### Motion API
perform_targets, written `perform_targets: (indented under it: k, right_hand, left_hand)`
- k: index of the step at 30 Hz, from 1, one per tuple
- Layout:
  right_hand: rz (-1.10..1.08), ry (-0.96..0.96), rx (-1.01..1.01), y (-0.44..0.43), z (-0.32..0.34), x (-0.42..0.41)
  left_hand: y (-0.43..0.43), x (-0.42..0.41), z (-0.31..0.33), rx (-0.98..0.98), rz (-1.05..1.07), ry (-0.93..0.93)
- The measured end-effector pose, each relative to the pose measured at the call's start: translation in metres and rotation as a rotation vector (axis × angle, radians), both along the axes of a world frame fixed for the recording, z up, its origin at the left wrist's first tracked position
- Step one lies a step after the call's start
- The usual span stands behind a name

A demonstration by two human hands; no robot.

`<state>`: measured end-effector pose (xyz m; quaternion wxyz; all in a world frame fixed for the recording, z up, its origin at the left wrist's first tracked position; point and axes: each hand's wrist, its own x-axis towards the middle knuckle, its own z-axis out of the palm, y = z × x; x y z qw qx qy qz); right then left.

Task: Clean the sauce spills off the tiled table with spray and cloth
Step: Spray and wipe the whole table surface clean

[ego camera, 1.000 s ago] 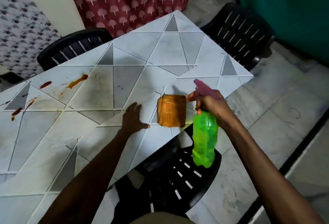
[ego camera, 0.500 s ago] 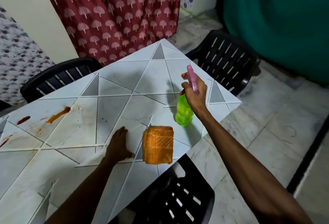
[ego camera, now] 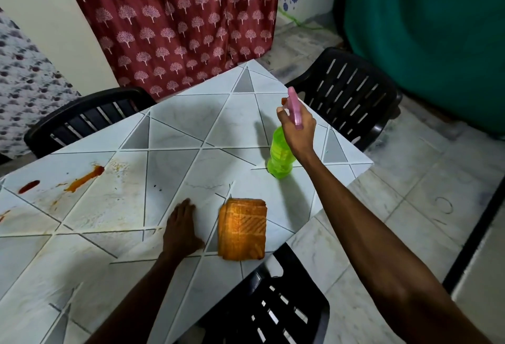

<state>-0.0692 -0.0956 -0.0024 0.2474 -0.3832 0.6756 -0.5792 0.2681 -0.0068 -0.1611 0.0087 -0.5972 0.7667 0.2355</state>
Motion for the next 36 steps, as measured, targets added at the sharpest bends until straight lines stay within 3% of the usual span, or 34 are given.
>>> perform_targets:
  k: [5, 12, 18, 23, 27, 34, 36]
  right_hand:
    - [0.083, 0.156, 0.121, 0.022, -0.003, -0.012]
    - [-0.117, 0.053, 0.167, 0.101, -0.041, 0.014]
    - [0.142, 0.039, 0.876, 0.171, -0.106, 0.082]
    - [0.138, -0.045, 0.875, 0.166, -0.110, 0.115]
    - [0.210, -0.153, 0.798, 0.158, -0.099, 0.132]
    - [0.447, -0.528, 0.608, 0.157, -0.070, 0.197]
    - [0.484, -0.710, 0.585, 0.161, -0.058, 0.217]
  left_hand:
    - [-0.001, 0.002, -0.003, -0.009, 0.000, 0.015]
    - [-0.001, 0.005, -0.007, -0.031, -0.021, -0.003]
    - [0.003, 0.013, -0.006, -0.028, -0.067, -0.027]
    - [0.026, 0.018, 0.007, -0.009, -0.012, 0.075]
    - [0.048, 0.026, 0.010, -0.001, 0.130, 0.327]
    - [0.039, 0.069, 0.047, 0.340, 0.479, 0.767]
    - [0.038, 0.083, 0.063, 0.536, 0.585, 0.893]
